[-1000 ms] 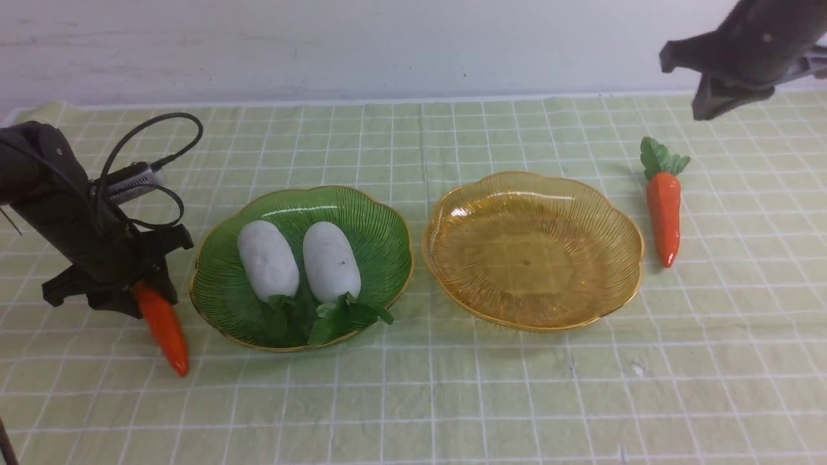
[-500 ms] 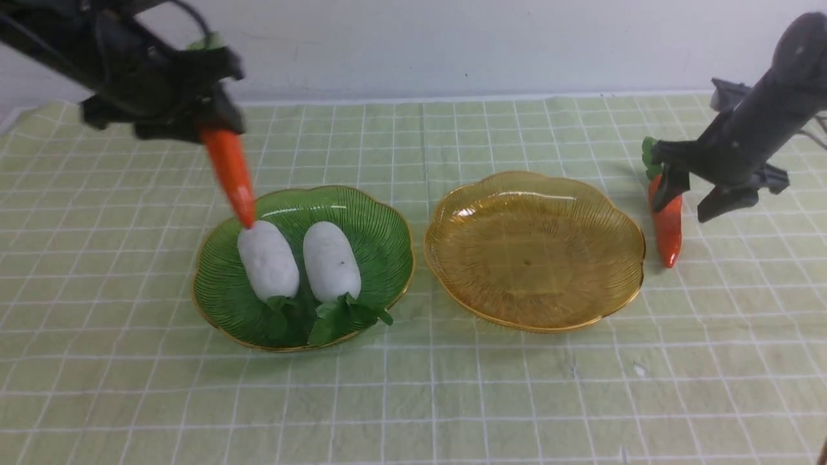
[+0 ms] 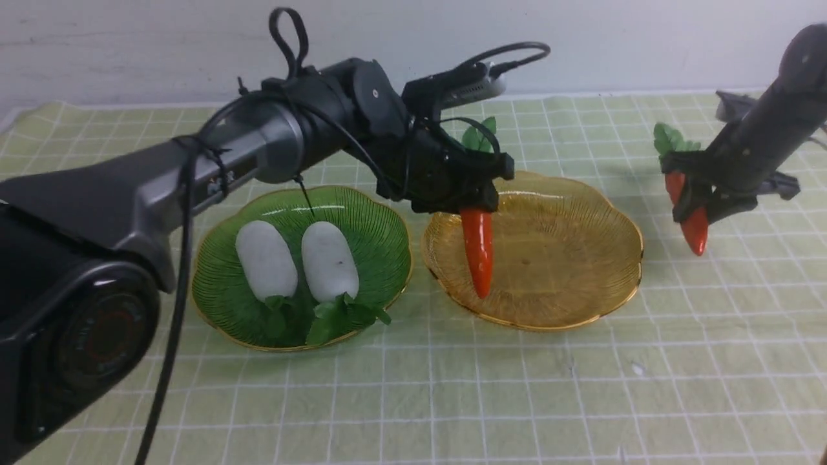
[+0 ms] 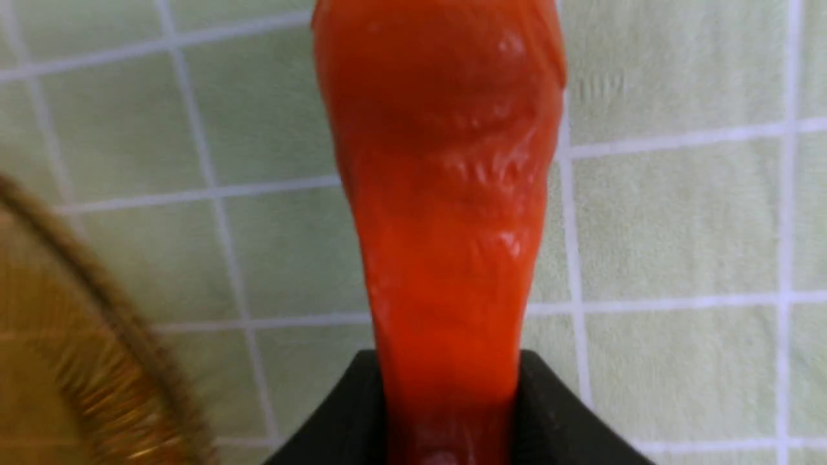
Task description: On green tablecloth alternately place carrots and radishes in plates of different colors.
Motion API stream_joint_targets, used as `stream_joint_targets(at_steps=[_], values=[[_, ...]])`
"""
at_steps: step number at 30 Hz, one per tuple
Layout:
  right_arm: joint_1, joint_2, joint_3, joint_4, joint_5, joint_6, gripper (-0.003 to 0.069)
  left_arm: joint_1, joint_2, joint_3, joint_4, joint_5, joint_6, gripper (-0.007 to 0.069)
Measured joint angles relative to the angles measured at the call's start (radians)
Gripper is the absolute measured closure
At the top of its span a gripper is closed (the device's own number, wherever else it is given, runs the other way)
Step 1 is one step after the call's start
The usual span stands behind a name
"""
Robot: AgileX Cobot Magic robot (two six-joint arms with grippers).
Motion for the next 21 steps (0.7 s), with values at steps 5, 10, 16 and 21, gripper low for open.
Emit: stream_joint_targets(at_steps=[5,10,16,21], values=[[0.023,-0.195,0.113,0.088,0.002,-0.041,0.0448,0.001,0.058,-0.039,-0.004,0.046,0.0,0.0095],[0.118,-0.221,0.195,0.122,0.01,-0.086,0.0448,0.009,0.06,-0.105,0.006,0.223,-0.003,-0.0043],[0.243,-0.133,0.21,0.13,0.0,-0.098,0.0402,0.05,-0.019,-0.245,0.161,0.524,-0.035,0.0404],[0.266,-0.097,0.212,0.106,-0.007,-0.015,0.0181,0.063,-0.206,-0.231,0.384,0.553,-0.091,0.0617]])
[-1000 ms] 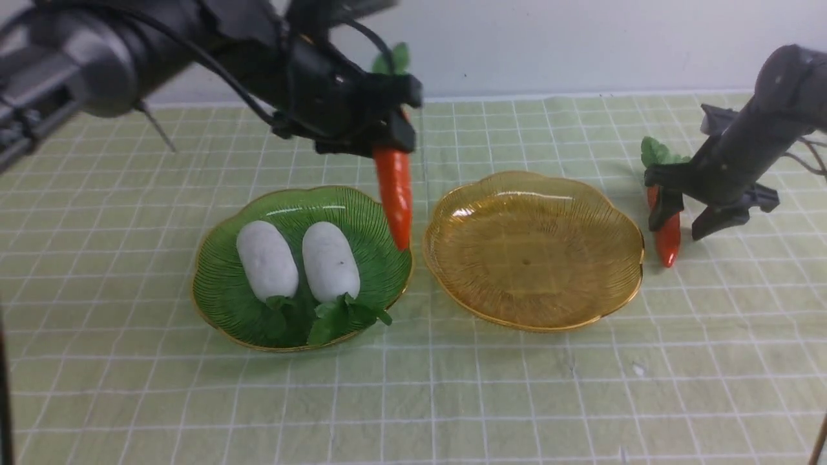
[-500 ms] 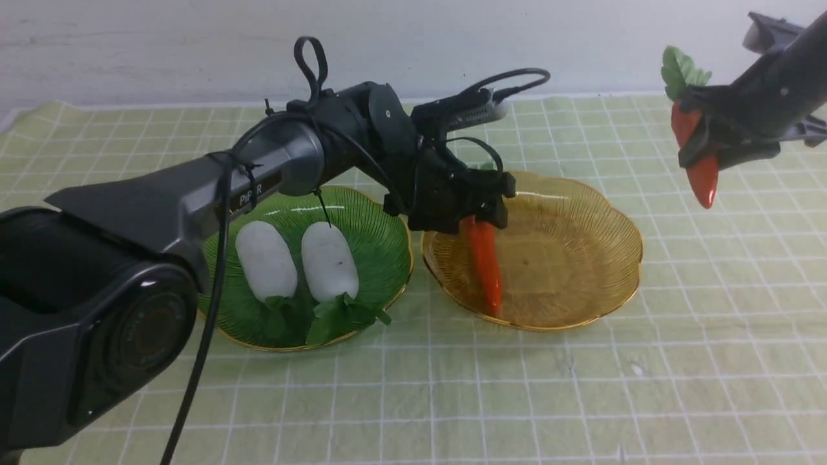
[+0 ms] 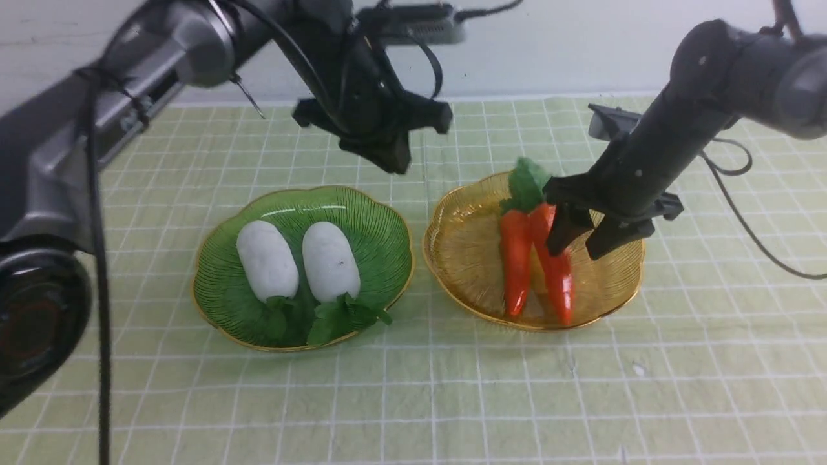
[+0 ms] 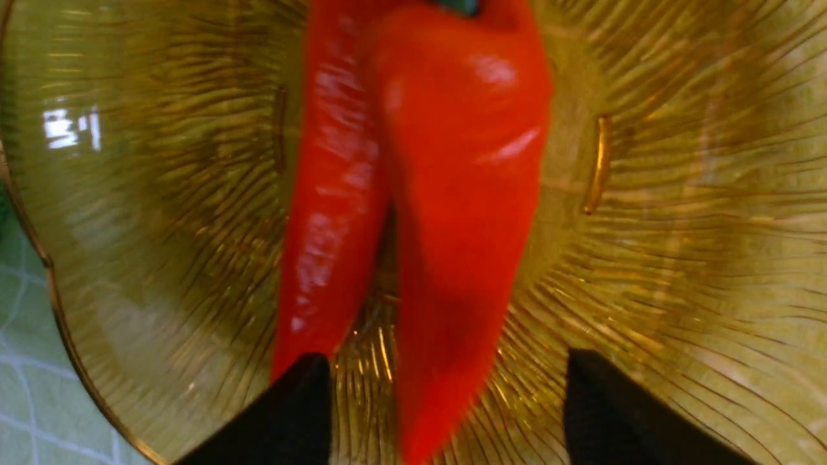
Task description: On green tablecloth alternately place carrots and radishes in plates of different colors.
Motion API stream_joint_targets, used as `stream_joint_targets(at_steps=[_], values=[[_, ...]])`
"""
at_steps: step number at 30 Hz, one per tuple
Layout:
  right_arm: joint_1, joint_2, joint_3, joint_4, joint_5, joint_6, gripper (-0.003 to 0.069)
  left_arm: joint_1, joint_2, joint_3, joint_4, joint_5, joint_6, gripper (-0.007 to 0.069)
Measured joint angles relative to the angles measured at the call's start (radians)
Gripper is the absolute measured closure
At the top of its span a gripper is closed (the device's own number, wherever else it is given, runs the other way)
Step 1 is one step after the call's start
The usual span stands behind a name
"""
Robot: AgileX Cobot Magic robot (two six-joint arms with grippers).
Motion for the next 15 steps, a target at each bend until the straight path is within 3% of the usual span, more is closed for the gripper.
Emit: stream_joint_targets(at_steps=[1,3,7,10,15], values=[[-0.001,0.0,-0.002,-0.015,0.002,0.01,0.0113,0.0,-0.06,0.021,0.026,0.001,-0.013,0.0624],[-0.001,-0.001,-0.011,-0.042,0.005,0.005,0.006,0.0,-0.133,0.05,0.044,0.002,-0.02,0.0631],[-0.001,-0.072,0.002,-0.098,0.006,-0.009,0.0059,-0.001,-0.328,0.154,0.057,0.008,-0.025,0.0632],[-0.001,-0.205,0.063,-0.119,0.005,-0.011,0.0153,-0.001,-0.461,0.27,0.076,0.014,-0.026,0.0632],[-0.001,-0.703,0.293,-0.12,-0.047,-0.035,0.0538,-0.001,-0.851,0.683,0.097,-0.116,-0.032,0.0632]])
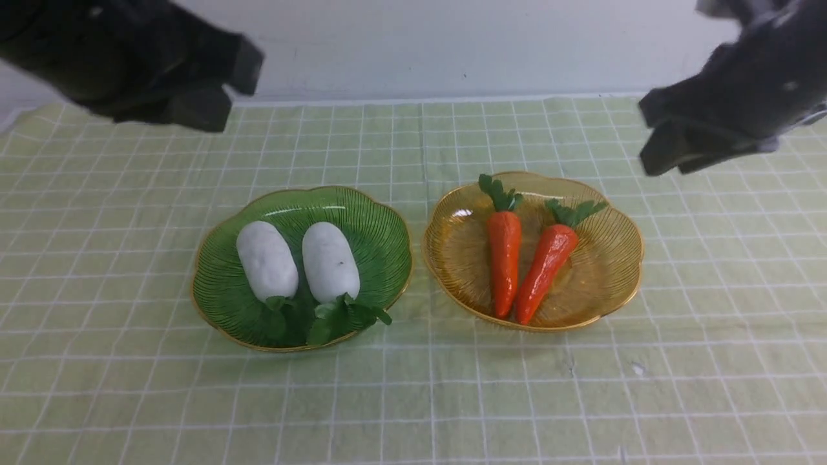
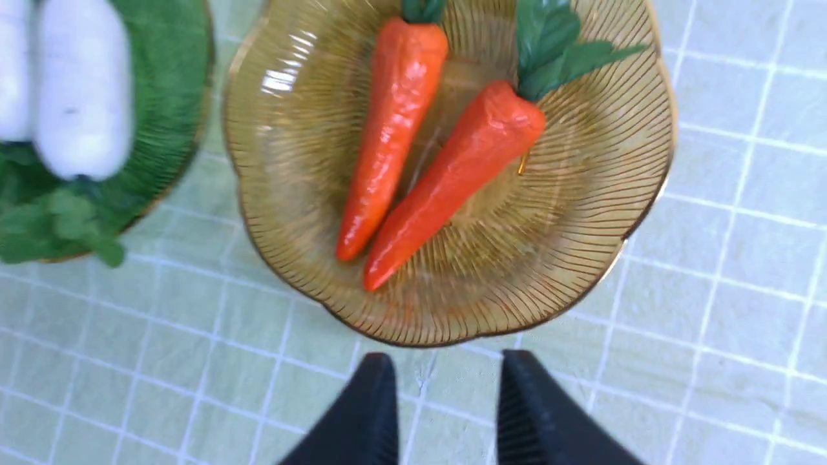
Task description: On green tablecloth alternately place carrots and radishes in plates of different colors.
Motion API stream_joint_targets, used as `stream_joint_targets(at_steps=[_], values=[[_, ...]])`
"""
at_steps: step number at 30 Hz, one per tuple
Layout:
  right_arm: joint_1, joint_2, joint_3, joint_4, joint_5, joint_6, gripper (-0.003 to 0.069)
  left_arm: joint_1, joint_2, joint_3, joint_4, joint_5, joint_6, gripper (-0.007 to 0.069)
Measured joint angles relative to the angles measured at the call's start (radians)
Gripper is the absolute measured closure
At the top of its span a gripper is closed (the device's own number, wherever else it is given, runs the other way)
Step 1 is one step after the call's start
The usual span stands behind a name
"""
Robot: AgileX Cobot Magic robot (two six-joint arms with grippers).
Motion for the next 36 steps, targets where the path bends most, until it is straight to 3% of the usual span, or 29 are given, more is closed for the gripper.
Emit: stream_joint_targets(at_steps=[3,4,6,9,15,22,36], values=[[0.0,-0.184,0.104,0.0,-0.119,-0.015,0.062,0.0,-0.165,0.169,0.01,-0.103,-0.007,0.0632],[0.0,-0.329,0.229,0.001,-0.253,-0.031,0.0655,0.0,-0.301,0.308,0.01,-0.201,-0.025,0.0632],[0.0,-0.437,0.309,0.002,-0.364,-0.042,0.0664,0.0,-0.386,0.394,0.016,-0.267,-0.04,0.0632],[0.0,-0.735,0.621,0.008,-0.695,-0.069,0.0673,0.0,-0.67,0.678,0.041,-0.463,-0.096,0.0632],[0.0,-1.135,0.974,0.012,-1.028,-0.09,0.0673,0.0,-0.93,0.934,0.154,-0.52,-0.202,0.0632],[0.0,-1.436,1.143,0.013,-1.059,-0.093,0.0673,0.0,-1.115,1.081,0.27,-0.52,-0.354,0.0632],[0.0,-1.457,1.164,0.013,-1.069,-0.093,0.0673,0.0,-1.121,1.101,0.287,-0.526,-0.396,0.0632]])
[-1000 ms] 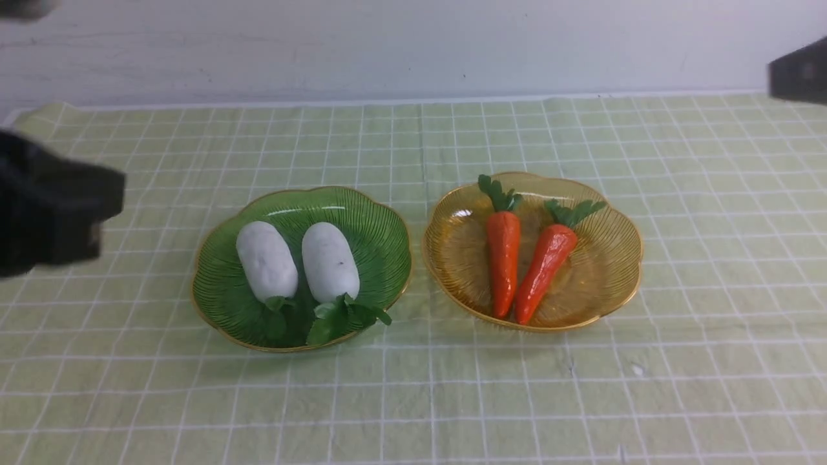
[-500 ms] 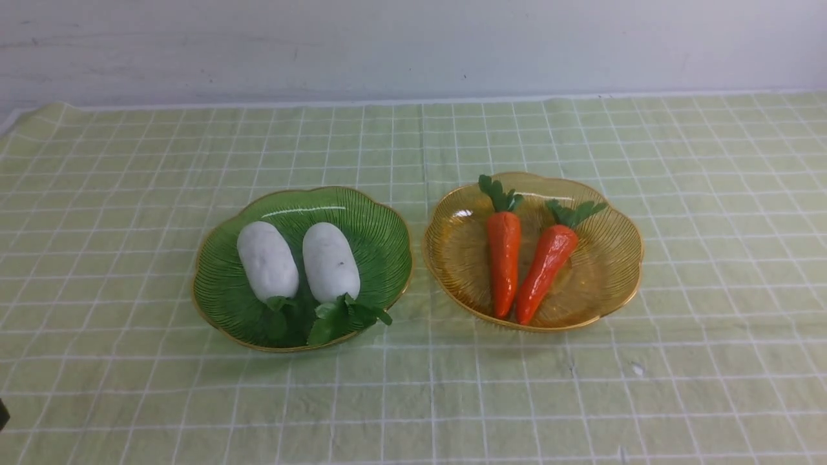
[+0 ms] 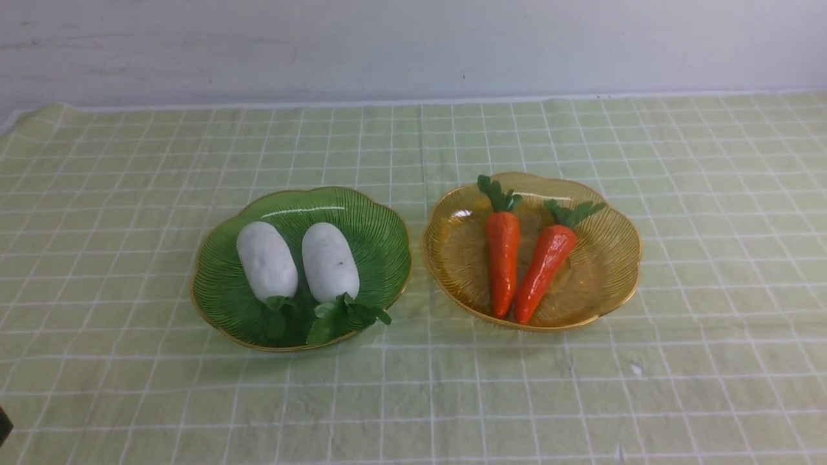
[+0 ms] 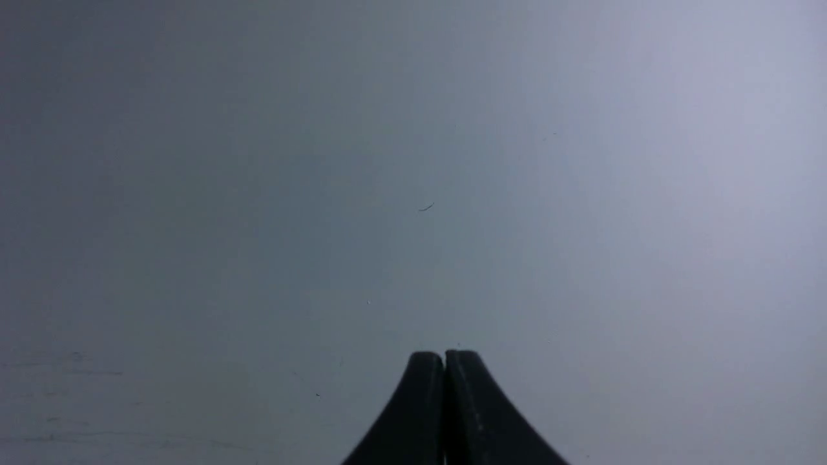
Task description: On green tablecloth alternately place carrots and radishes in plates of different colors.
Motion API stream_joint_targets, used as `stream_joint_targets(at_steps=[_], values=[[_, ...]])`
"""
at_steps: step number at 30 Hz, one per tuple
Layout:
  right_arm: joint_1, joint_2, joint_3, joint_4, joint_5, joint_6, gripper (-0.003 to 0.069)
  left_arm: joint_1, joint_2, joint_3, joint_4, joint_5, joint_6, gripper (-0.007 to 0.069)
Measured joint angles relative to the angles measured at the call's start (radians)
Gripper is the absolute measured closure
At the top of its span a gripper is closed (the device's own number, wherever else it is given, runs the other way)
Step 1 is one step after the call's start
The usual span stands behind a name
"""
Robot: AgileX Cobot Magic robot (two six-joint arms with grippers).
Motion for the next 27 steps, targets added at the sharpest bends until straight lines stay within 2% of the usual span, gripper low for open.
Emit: stream_joint_targets(at_steps=[9,14,17,22,27], values=[[0.0,0.0,0.0,0.0,0.0,0.0,0.0673,0.0,0.0,0.0,0.005,0.0,0.003,0.0632],[0.0,-0.001,0.0,0.0,0.0,0.0,0.0673,0.008,-0.007,0.009,0.016,-0.008,0.052,0.0632],[0.0,-0.001,0.0,0.0,0.001,0.0,0.0673,0.09,-0.046,0.073,-0.05,-0.046,0.185,0.0632],[-0.001,-0.001,0.0,0.001,0.004,0.002,0.0673,0.3,-0.069,0.29,-0.287,-0.178,0.523,0.0632],[-0.001,-0.002,0.0,0.001,0.004,0.005,0.0673,0.321,-0.069,0.363,-0.321,-0.199,0.594,0.0632]])
